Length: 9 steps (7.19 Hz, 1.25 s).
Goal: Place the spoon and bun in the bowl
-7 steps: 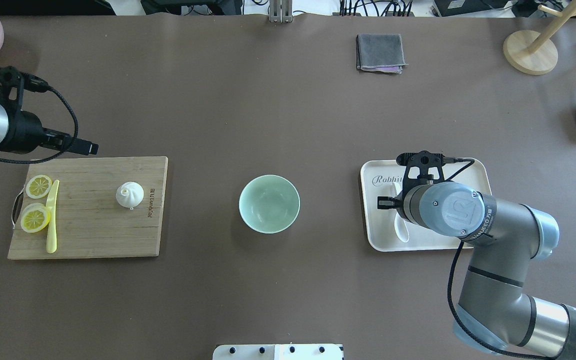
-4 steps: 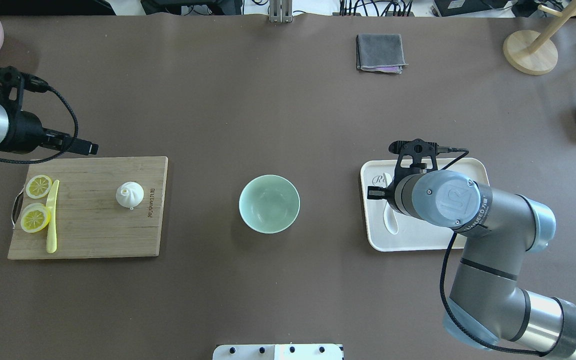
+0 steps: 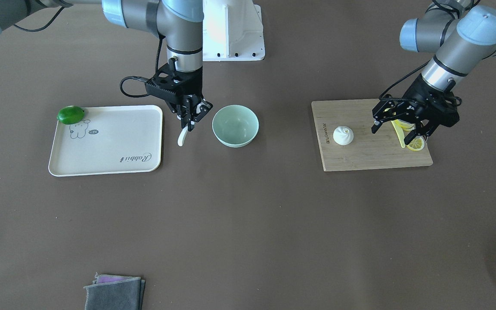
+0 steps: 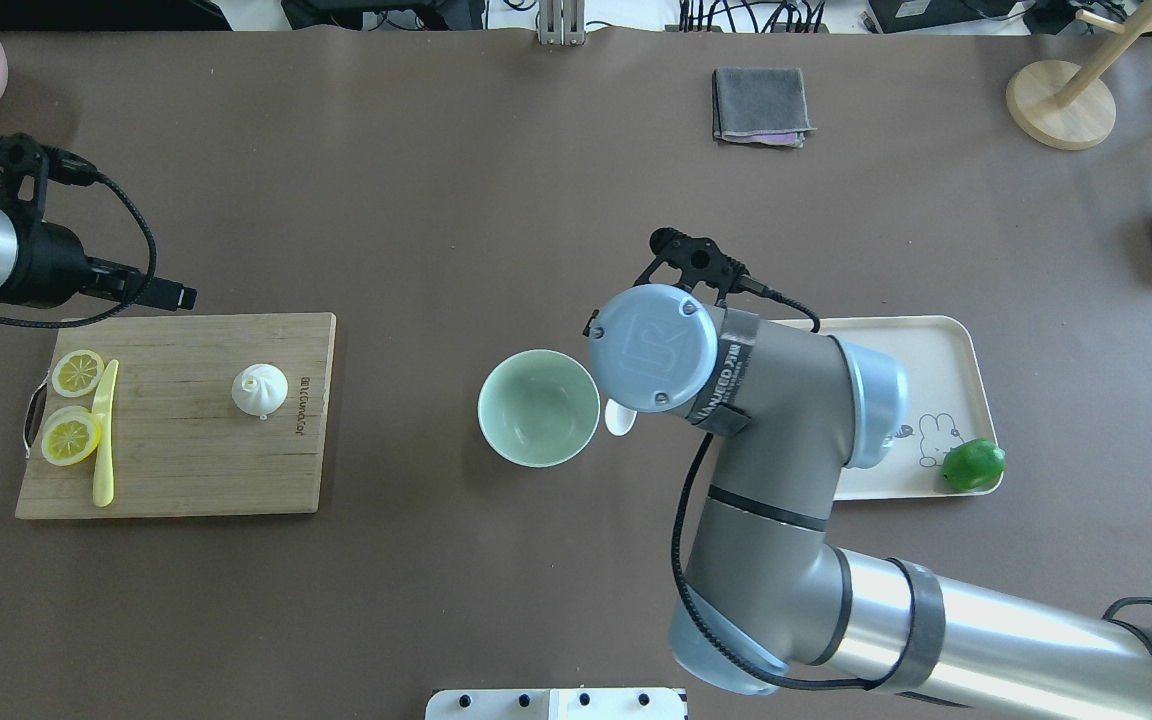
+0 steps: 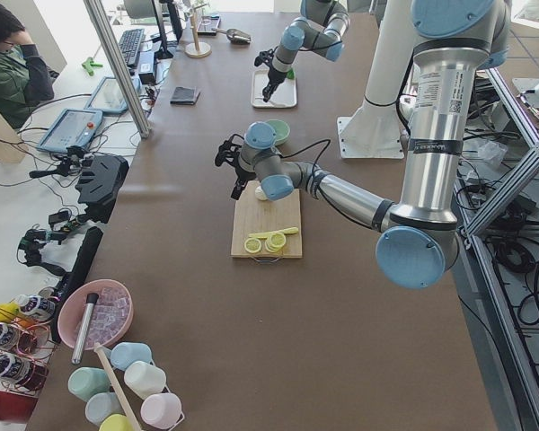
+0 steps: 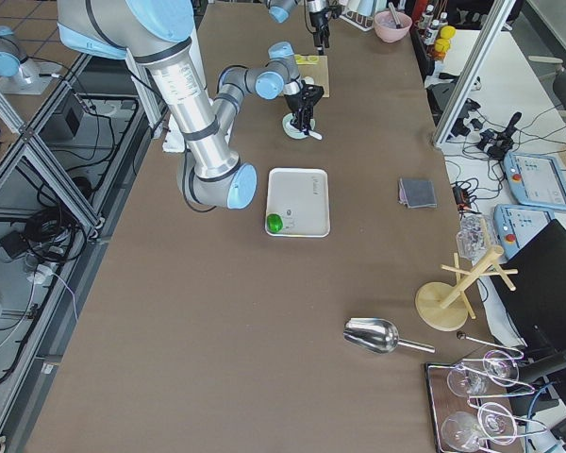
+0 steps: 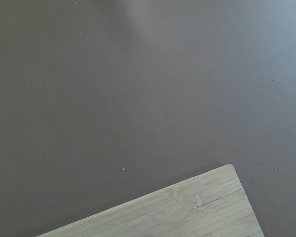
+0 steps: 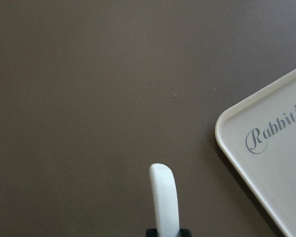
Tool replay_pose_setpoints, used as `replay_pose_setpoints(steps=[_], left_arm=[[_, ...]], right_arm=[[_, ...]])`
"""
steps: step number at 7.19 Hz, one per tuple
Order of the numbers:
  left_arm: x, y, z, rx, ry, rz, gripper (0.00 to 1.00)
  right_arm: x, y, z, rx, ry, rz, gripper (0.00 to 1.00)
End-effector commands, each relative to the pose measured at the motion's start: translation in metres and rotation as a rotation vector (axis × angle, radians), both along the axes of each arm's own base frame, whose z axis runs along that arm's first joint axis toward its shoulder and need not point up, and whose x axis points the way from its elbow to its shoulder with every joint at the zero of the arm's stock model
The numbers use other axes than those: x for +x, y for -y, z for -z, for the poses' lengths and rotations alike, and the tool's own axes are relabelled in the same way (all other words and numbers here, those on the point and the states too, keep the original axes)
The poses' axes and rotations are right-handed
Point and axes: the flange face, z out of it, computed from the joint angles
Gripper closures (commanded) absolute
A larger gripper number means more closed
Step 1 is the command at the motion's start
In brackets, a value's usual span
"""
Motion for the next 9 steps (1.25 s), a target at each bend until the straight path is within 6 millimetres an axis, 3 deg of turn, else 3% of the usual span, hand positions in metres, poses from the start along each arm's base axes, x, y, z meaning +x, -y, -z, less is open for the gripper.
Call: replay_pose_setpoints(steps=[1, 2, 5, 6, 7, 8, 9], left_arm=[[0.0, -0.001, 0.0, -0.003, -0.001, 0.0, 0.01], [0.0, -0.001, 0.0, -0.003, -0.002, 0.001, 0.01], [0.0, -0.002, 0.0, -0.002, -0.004, -0.002, 0.01], [0.0, -0.003, -0.001, -0.003, -0.003, -0.002, 0.01], [0.002, -0.004, -0.002, -0.007, -0.002, -0.004, 0.01], [0.007, -0.007, -0.001, -0.008, -0.004, -0.013, 0.01], [0.015, -0.012, 0.002, -0.029, -0.016, -0.015, 0.01]], right_arm=[[-0.069, -0.003, 0.025, -0.049, -0.015, -0.15, 1.0], [-0.086, -0.009, 0.026, -0.042, -0.03, -0.177, 1.0], [-0.101, -0.034, 0.027, -0.029, -0.05, -0.205, 1.0], [-0.099, -0.034, 0.038, -0.017, -0.046, -0.206, 0.26], [-0.094, -0.034, 0.054, 0.004, -0.069, -0.207, 0.0], [-0.069, -0.034, 0.07, 0.04, -0.058, -0.172, 0.0], [-0.033, -0.024, 0.069, 0.087, -0.058, -0.13, 0.0]])
